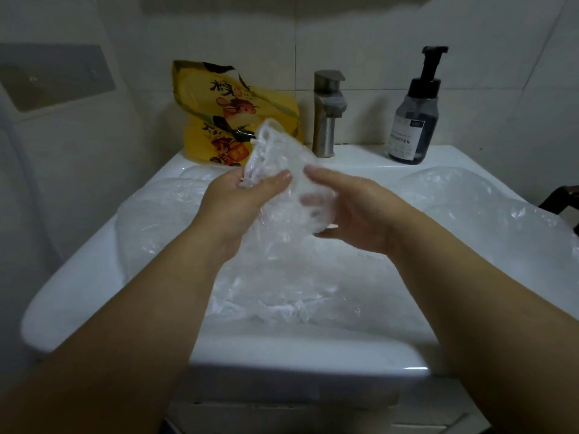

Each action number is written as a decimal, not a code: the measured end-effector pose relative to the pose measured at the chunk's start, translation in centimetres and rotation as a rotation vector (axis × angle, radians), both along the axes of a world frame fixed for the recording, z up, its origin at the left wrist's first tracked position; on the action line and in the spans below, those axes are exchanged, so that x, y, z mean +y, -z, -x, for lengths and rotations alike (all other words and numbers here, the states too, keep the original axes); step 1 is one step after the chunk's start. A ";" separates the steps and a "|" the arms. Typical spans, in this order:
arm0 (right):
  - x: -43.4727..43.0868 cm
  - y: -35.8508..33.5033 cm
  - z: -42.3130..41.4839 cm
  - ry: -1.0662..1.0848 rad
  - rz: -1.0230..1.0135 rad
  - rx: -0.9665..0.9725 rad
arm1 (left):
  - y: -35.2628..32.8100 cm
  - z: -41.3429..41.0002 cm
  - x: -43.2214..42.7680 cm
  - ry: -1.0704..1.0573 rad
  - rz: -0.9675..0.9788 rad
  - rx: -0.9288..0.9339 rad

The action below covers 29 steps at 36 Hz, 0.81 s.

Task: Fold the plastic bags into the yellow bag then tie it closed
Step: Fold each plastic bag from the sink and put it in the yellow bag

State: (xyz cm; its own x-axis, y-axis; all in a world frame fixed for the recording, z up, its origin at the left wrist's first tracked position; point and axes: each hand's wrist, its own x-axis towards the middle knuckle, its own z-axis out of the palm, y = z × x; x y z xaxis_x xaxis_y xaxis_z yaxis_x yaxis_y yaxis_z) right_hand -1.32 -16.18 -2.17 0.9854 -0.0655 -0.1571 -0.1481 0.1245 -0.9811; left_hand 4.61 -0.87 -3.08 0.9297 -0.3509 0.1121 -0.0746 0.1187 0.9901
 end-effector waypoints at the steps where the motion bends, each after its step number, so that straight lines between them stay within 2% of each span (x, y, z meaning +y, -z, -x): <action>1: 0.2 0.0 0.0 0.044 0.004 -0.005 | -0.1 0.0 0.0 0.016 0.025 0.013; 3: 0.2 0.1 -0.1 0.140 -0.057 -0.053 | -0.2 0.1 0.0 0.081 0.050 0.024; 5: 0.0 -0.3 -0.1 0.177 -0.217 -0.128 | -0.2 0.1 -0.1 0.126 0.025 0.025; 8: -0.4 -0.5 0.0 0.208 -0.320 -0.203 | -0.3 0.0 -0.1 0.092 0.000 0.022; 11: -0.3 -0.4 0.2 0.178 -0.227 -0.213 | -0.8 0.1 -0.2 0.041 -0.011 0.047; 16: -0.1 0.0 0.1 0.162 -0.082 -0.211 | -0.2 0.0 -0.3 -0.024 -0.153 0.037; 23: -0.3 0.6 -0.5 0.116 0.036 -0.179 | -0.3 -0.4 -0.2 0.034 0.029 0.072; 27: -0.2 0.8 -0.4 0.213 0.208 -0.181 | -0.7 -0.3 -0.2 0.142 0.002 0.169; 29: -0.2 0.9 -0.3 0.235 0.310 -0.193 | -0.5 -0.2 -0.1 0.144 -0.033 0.114</action>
